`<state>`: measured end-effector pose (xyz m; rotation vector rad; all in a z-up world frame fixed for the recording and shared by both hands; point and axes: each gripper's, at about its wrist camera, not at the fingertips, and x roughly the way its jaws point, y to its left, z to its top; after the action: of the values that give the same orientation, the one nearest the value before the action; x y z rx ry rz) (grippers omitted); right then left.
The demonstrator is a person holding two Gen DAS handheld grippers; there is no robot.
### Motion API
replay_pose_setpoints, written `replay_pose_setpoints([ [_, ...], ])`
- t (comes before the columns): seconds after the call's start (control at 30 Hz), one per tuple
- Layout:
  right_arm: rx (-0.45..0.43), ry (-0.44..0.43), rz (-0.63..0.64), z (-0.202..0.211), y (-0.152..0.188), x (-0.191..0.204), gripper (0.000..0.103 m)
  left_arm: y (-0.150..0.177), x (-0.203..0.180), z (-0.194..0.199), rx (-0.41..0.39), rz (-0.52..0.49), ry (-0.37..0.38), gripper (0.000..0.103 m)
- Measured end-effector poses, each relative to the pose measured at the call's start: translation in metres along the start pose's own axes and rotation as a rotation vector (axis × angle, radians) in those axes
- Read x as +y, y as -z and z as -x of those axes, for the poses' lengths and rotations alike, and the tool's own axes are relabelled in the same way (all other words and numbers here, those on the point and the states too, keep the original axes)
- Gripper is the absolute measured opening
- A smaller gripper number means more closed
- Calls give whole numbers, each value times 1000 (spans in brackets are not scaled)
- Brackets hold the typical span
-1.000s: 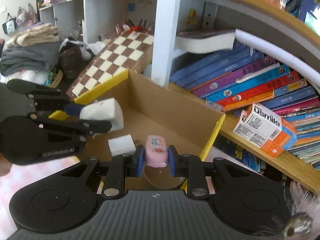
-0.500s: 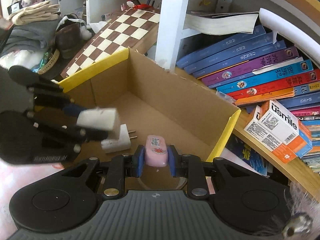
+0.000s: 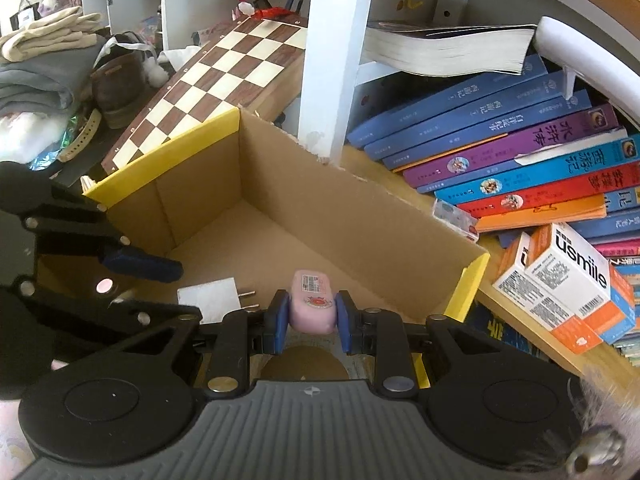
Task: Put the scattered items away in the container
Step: 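Lower the eraser into the box and open the left gripper, then lower the pink tube into the box and open the right gripper, then lift both grippers out of the box and back away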
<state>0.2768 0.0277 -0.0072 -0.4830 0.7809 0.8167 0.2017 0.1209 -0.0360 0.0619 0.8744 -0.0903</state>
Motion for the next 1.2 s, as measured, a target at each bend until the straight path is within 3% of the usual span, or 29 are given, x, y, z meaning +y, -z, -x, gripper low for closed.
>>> replay_pose_setpoints([
  [0.1,12,1,6,-8,-3,-1,23,0,-1,4,-14,10,-6,33],
  [0.13,16,4,8,-10,-4,-1,23,-1,-1,4,-15,16,-9,44],
  [0.2,23,14,17,-16,-5,0,23,0,-1,6,-21,21,-18,52],
  [0.67,50,33,2,-31,-4,-4,23,3,-3,11,-28,34,-27,60],
  [0.73,40,35,-3,-28,-3,-4,32,3,-5,13,-34,38,-25,62],
  [0.93,16,35,-16,-15,-3,-4,42,2,-8,22,-54,40,-29,69],
  [1.03,-6,32,-34,-3,-3,-5,45,2,-9,31,-69,35,-43,75],
  [1.2,-43,33,-56,23,3,-3,46,3,-12,47,-93,44,-57,77],
])
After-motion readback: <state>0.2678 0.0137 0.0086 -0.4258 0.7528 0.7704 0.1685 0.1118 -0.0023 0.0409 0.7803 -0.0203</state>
